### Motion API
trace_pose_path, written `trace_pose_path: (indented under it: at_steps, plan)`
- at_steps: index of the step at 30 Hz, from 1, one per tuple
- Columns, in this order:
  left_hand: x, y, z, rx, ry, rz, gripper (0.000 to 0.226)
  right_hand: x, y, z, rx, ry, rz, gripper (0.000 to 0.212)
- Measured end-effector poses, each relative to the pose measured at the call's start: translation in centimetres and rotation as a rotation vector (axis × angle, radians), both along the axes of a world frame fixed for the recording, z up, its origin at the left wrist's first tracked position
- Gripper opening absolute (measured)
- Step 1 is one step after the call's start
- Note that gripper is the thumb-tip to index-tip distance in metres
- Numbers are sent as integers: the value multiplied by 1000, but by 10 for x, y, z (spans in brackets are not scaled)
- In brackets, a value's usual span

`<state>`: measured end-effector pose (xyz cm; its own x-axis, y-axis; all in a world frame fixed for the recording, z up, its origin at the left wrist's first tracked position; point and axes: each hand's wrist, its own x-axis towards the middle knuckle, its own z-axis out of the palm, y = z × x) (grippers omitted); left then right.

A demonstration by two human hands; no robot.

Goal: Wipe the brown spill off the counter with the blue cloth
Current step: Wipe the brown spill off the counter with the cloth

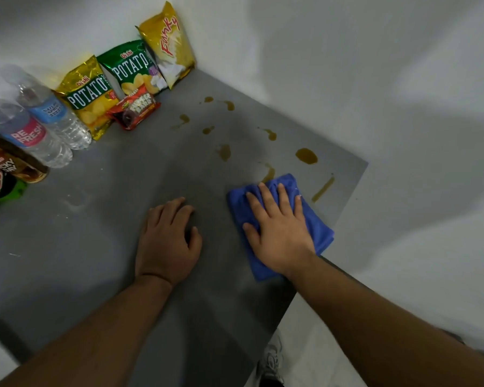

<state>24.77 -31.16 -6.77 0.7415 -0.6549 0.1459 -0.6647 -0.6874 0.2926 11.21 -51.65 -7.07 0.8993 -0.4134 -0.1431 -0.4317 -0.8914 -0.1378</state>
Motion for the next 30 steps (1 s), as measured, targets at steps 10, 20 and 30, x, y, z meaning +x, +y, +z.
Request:
trace_pose_path:
  at_steps: [10,20,30]
  plan:
    - [-3,-1,-5,-1,-30,2,42,-68,-53,-9,59,-72,405,63]
    - [-6,-7,2,49,-28,11,46,3,-23,-4,11,-42,124,69]
    - [-7,-71,11,25,77,-9,54,-49,-87,-4,69,-65,337,61]
